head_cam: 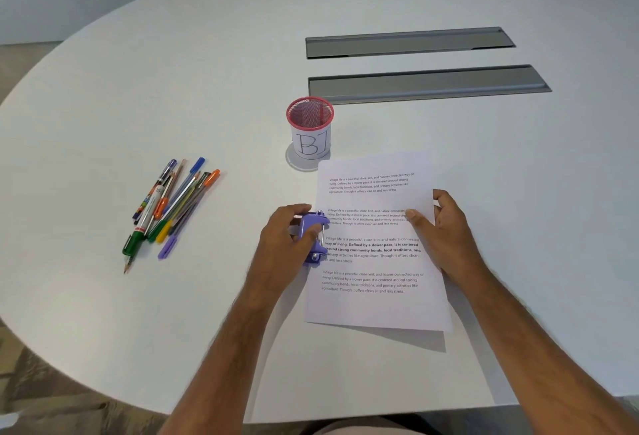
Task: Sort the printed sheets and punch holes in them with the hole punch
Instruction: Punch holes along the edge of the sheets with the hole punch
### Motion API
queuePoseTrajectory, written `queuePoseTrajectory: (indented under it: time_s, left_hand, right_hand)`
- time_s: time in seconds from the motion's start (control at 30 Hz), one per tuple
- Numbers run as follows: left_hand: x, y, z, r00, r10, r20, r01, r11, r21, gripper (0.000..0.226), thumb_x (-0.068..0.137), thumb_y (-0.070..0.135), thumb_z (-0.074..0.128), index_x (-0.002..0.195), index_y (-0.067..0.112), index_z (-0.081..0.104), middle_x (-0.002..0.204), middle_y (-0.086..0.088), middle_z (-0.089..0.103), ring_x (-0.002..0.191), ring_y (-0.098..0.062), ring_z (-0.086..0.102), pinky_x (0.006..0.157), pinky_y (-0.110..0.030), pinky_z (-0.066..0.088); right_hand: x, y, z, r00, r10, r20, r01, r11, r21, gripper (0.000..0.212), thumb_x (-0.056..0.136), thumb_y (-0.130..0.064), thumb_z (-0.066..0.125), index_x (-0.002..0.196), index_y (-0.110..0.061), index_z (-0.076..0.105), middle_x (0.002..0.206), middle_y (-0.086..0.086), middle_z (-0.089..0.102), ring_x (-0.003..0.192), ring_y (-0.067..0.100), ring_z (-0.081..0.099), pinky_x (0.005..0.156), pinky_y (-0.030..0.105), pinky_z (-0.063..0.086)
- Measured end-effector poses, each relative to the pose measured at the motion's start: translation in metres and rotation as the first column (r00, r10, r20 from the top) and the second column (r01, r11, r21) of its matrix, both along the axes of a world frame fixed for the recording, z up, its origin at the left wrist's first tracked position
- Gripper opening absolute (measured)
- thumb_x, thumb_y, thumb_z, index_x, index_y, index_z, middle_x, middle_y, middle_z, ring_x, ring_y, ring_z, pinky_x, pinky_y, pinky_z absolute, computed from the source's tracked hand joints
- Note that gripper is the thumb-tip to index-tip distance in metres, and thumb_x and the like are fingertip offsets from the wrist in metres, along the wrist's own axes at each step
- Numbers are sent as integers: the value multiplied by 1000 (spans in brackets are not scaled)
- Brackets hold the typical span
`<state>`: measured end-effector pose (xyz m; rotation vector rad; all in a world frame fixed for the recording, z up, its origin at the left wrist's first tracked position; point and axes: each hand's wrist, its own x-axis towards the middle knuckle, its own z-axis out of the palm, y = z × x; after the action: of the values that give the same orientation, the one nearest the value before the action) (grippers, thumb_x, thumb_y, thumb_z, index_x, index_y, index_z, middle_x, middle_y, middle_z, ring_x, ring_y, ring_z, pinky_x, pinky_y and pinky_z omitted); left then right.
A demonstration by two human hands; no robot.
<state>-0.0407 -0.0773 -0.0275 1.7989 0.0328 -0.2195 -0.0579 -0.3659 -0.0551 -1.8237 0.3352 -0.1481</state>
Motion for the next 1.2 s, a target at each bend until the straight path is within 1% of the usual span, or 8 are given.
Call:
queuePoseTrajectory:
  time_s: [0.07, 0.13, 0.3, 0.4, 0.53, 0.73, 1.03, 1.2]
  left_hand:
    - [7, 0, -3, 999, 33, 15, -34, 998, 48, 24, 98, 31, 72, 120, 33, 62, 123, 6, 65, 97, -22, 76, 74, -42, 67]
    - [18, -1, -4, 994, 45, 102, -60, 987, 151, 30, 97, 42, 70, 124, 30, 62, 127, 10, 61, 113, -15, 65, 86, -38, 63]
    - [54, -22, -1, 991, 61, 116, -94, 947, 306, 30, 100, 55, 54, 103, 26, 62, 104, 13, 63, 92, -7, 63, 99, -50, 51]
    - [63, -32, -4, 989, 58, 136, -114, 883, 455, 34, 104, 56, 47, 91, 26, 53, 90, 15, 59, 85, -13, 58, 99, -48, 41]
    - [61, -37, -11, 975, 67, 211, -169, 839, 516, 28, 105, 48, 48, 95, 22, 53, 101, 4, 64, 98, -23, 58, 96, -48, 37]
    - [64, -34, -21, 954, -24, 299, -180, 753, 634, 17, 107, 19, 40, 96, 19, 53, 102, -2, 61, 94, -28, 52, 83, -40, 27]
    - [68, -32, -32, 950, -52, 308, -162, 761, 628, 28, 101, 14, 31, 102, 21, 57, 109, 4, 64, 89, -17, 41, 83, -38, 25]
    - [66, -29, -38, 937, -33, 347, -196, 773, 603, 29, 94, 8, 30, 100, 27, 52, 95, 8, 63, 85, -19, 49, 81, -42, 33]
  right_hand:
    - [0, -1, -1, 1000, 2, 5, -2, 1000, 1, 27, 99, -19, 72, 123, -23, 58, 111, -21, 78, 101, 3, 76, 81, 14, 58]
    - [-1, 0, -2, 1000, 4, 9, -4, 1000, -7, 29, 99, -20, 72, 124, -23, 58, 112, -21, 78, 102, 3, 76, 82, 14, 57]
    - [1, 0, -2, 1000, 3, -4, -3, 1000, -12, 29, 99, -19, 72, 122, -27, 57, 109, -27, 77, 101, -1, 75, 82, 13, 56]
    - [1, 1, -1, 1000, 3, -4, -3, 1000, -16, 29, 99, -18, 72, 123, -27, 57, 110, -28, 76, 101, -2, 74, 80, 10, 54]
    - [1, 1, -2, 1000, -2, -7, 2, 1000, -18, 30, 100, -18, 71, 125, -24, 56, 113, -27, 76, 104, -1, 73, 84, 10, 55]
    - [1, 1, -1, 1000, 5, -15, -5, 1000, -30, 30, 100, -18, 70, 126, -24, 56, 113, -29, 74, 105, -3, 72, 85, 9, 53]
    - [0, 1, -2, 1000, 5, -23, -6, 1000, -22, 31, 101, -17, 69, 128, -22, 56, 115, -27, 74, 106, -3, 72, 84, 9, 53]
    - [0, 3, -1, 1000, 8, -26, -8, 1000, -19, 27, 101, -15, 68, 122, -27, 56, 112, -30, 74, 104, -6, 71, 82, 5, 50]
